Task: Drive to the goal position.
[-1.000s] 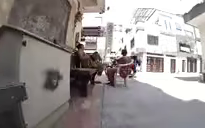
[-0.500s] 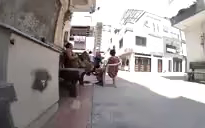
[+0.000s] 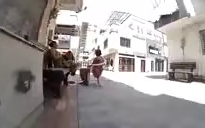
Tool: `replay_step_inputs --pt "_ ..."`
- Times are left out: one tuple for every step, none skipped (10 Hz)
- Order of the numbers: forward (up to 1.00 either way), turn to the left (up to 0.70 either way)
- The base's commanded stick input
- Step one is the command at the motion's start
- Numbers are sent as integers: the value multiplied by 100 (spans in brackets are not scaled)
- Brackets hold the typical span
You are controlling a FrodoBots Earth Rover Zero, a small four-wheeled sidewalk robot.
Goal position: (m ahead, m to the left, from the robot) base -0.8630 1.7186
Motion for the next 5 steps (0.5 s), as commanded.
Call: replay_step_inputs --pt "0 -70" --pt "0 -70" --pt "0 -70" --pt "0 -70" --pt "0 -70"
